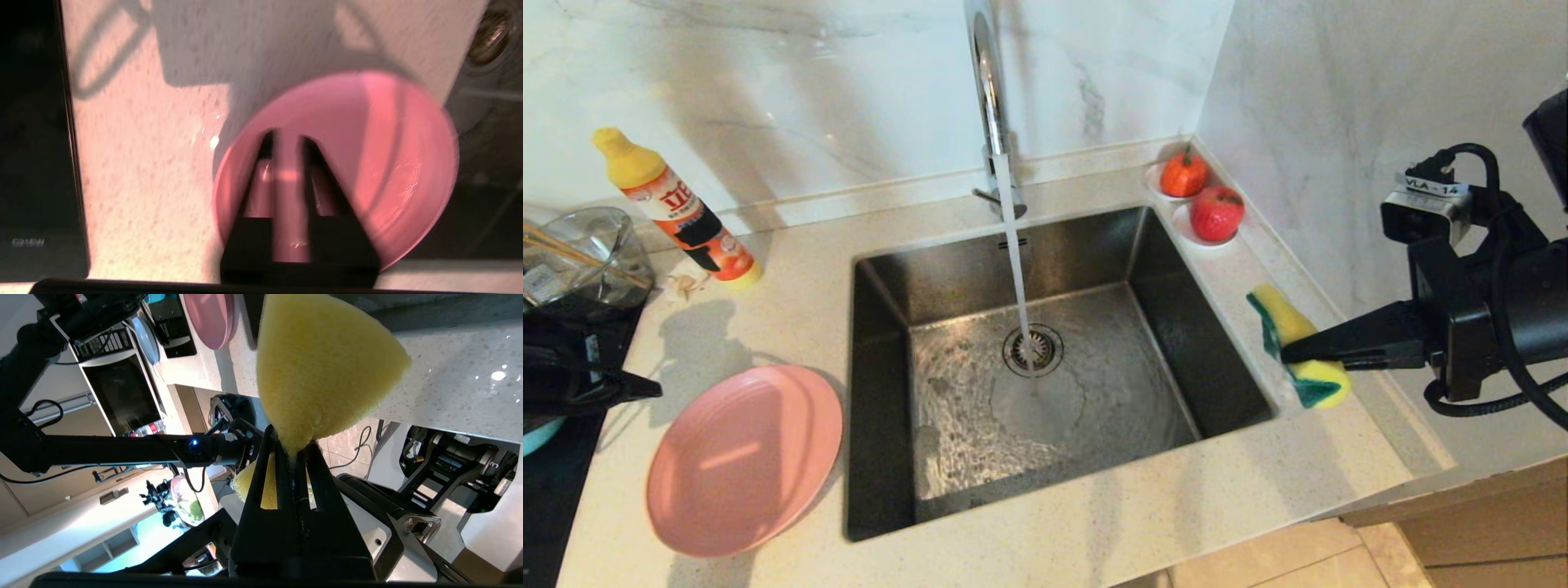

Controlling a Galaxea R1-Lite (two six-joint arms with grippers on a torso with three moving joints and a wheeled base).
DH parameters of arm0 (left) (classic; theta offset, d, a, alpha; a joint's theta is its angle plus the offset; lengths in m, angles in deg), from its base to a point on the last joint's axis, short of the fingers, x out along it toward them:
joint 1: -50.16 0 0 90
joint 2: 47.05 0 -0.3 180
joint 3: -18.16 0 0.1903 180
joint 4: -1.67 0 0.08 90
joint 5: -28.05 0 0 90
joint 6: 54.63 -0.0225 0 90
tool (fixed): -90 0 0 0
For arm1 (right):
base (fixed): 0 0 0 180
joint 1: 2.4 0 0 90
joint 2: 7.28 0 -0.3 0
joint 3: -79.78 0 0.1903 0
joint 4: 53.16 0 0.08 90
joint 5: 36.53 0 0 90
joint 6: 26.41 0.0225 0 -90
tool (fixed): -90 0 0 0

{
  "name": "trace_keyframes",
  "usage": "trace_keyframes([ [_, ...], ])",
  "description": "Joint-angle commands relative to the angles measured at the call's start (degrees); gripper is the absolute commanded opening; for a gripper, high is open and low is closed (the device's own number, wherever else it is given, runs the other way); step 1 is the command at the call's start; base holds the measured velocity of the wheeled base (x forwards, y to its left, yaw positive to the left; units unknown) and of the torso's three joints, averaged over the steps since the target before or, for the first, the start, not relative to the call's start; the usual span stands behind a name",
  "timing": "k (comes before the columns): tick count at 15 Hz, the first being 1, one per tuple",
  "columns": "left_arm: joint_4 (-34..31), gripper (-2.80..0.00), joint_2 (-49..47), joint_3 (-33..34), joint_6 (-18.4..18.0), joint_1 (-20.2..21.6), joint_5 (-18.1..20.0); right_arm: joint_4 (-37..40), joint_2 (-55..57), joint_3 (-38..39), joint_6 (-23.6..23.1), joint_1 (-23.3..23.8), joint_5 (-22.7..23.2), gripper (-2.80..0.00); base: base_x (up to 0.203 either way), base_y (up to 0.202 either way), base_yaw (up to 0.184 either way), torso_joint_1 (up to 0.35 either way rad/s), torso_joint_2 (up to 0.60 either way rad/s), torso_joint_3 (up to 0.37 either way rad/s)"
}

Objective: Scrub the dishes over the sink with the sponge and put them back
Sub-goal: Wash the plate

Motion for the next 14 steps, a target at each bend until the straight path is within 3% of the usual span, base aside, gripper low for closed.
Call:
trace_keyframes([
  [1,0.07,0.00,-0.78,-0.16,-0.67,0.01,0.12,0.20,0.30,0.02,0.17,-0.06,0.24,-2.80,0.000,0.000,0.000,0.000,0.00,0.000],
  [10,-0.21,0.00,-8.14,0.79,-2.62,0.02,-0.82,0.11,0.74,0.72,0.17,-0.06,0.15,-2.80,0.000,0.000,0.000,0.000,0.00,0.000],
  [14,0.01,0.00,-8.35,1.82,-2.38,0.01,1.74,0.02,1.18,0.72,0.17,0.03,0.15,-2.80,0.000,0.000,0.000,0.000,0.00,0.000],
])
